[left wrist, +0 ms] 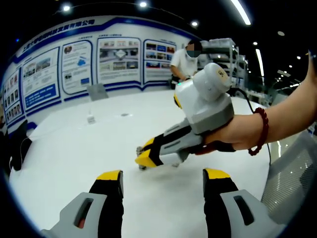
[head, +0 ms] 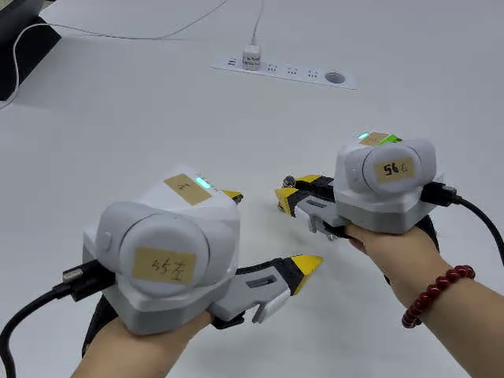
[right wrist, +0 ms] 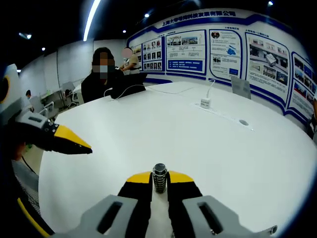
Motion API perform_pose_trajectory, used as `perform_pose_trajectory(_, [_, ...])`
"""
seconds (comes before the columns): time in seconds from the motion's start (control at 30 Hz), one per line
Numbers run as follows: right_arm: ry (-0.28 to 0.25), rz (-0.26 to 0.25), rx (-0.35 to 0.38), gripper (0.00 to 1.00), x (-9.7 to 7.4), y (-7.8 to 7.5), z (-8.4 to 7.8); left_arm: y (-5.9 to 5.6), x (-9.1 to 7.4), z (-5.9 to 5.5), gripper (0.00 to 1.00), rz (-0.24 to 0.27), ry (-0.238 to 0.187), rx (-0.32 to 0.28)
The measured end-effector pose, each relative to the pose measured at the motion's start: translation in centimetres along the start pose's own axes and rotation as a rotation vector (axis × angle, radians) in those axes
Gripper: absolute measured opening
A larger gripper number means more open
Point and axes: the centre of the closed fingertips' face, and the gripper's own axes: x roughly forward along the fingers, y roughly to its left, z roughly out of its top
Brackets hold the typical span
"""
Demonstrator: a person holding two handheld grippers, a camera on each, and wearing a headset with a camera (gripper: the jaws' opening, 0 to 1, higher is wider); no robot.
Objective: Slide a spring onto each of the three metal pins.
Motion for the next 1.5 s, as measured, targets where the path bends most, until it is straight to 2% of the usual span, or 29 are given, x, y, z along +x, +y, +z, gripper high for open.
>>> perform_pose_trajectory(0.17, [0.005, -0.009, 0.004, 0.18, -0.4, -0.1, 0.0, 0.0, 0.0, 0.0, 0.66, 0.0, 0.0, 0.006])
perform_pose_trajectory(0.4, [-0.055, -0.006, 0.04, 0.25, -1.8, 0.1, 2.0, -0.2, 0.1, 0.0, 0.66, -0.003, -0.001, 0.022])
perform_pose_trajectory(0.63, [-0.07, -0.011, 0.046, 0.31, -3.6, 0.0, 2.5, -1.0, 0.3, 0.3, 0.65, -0.026, -0.01, 0.061])
perform_pose_trajectory(0.8, [-0.097, -0.022, 0.061, 0.35, -5.2, -0.5, 3.2, -1.8, 0.5, 0.3, 0.63, -0.056, -0.01, 0.044])
perform_pose_trajectory(0.93, [-0.1, -0.037, 0.093, 0.39, -6.6, -1.1, 3.2, -2.7, 0.8, 0.1, 0.63, -0.08, 0.007, 0.075])
perform_pose_trajectory(1.03, [-0.112, -0.05, 0.102, 0.4, -7.7, -1.5, 3.2, -2.9, 1.0, 0.1, 0.61, -0.085, 0.012, 0.09])
perform_pose_trajectory(1.37, [-0.117, -0.088, 0.131, 0.43, -10.7, -2.8, 1.8, -3.3, 2.5, 0.1, 0.56, -0.112, 0.028, 0.115])
perform_pose_trajectory(1.5, [-0.115, -0.094, 0.13, 0.43, -11.7, -3.1, 1.2, -3.1, 3.2, 0.2, 0.51, -0.114, 0.029, 0.134])
